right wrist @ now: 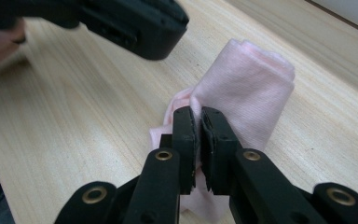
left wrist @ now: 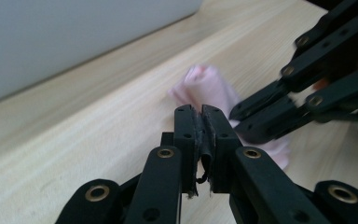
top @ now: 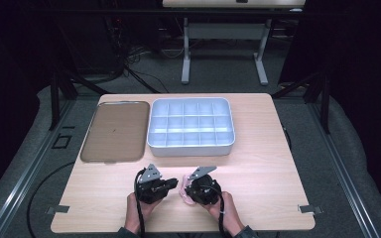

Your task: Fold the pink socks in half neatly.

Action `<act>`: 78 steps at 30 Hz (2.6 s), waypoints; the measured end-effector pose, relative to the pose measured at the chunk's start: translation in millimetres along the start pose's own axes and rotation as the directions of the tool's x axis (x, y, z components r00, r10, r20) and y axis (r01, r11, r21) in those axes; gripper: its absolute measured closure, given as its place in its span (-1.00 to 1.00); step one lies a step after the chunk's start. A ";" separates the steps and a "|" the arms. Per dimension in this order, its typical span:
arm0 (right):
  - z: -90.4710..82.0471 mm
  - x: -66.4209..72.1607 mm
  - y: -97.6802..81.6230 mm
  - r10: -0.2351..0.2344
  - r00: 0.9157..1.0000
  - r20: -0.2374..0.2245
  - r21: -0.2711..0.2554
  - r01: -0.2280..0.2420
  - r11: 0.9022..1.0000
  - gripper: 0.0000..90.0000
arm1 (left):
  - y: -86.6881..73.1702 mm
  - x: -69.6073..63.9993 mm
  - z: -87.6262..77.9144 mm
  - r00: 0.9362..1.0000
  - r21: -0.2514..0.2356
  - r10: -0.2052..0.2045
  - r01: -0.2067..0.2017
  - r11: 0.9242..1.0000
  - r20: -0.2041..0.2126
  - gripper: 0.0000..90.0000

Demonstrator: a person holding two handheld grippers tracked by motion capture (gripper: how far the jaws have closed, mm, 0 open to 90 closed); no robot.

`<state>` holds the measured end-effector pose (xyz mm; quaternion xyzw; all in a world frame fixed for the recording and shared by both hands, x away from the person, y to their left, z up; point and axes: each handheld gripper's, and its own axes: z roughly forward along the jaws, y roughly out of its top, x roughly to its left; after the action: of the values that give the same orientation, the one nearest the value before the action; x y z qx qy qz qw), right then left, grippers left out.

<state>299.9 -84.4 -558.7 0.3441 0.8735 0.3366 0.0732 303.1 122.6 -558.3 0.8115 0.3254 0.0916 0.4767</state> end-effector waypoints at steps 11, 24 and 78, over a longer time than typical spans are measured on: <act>0.5 0.2 -1.4 0.009 1.000 -0.002 -0.005 -0.009 1.000 0.88 | 27.0 -11.1 26.2 0.995 0.036 0.081 -0.083 0.996 0.061 0.89; -4.4 14.8 -9.3 -0.029 0.997 0.073 -0.045 0.033 0.998 0.75 | 12.7 4.4 50.6 0.999 0.095 0.033 -0.036 0.995 0.035 0.99; 9.9 -28.6 6.5 0.249 0.968 -0.041 0.067 -0.246 0.967 0.01 | 7.8 6.8 47.6 1.000 0.077 0.007 -0.009 0.997 0.024 0.96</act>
<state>328.6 -94.3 -565.1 0.4440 0.8352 0.3244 -0.0013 333.6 90.2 -578.0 0.8315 0.3199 0.0713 0.4486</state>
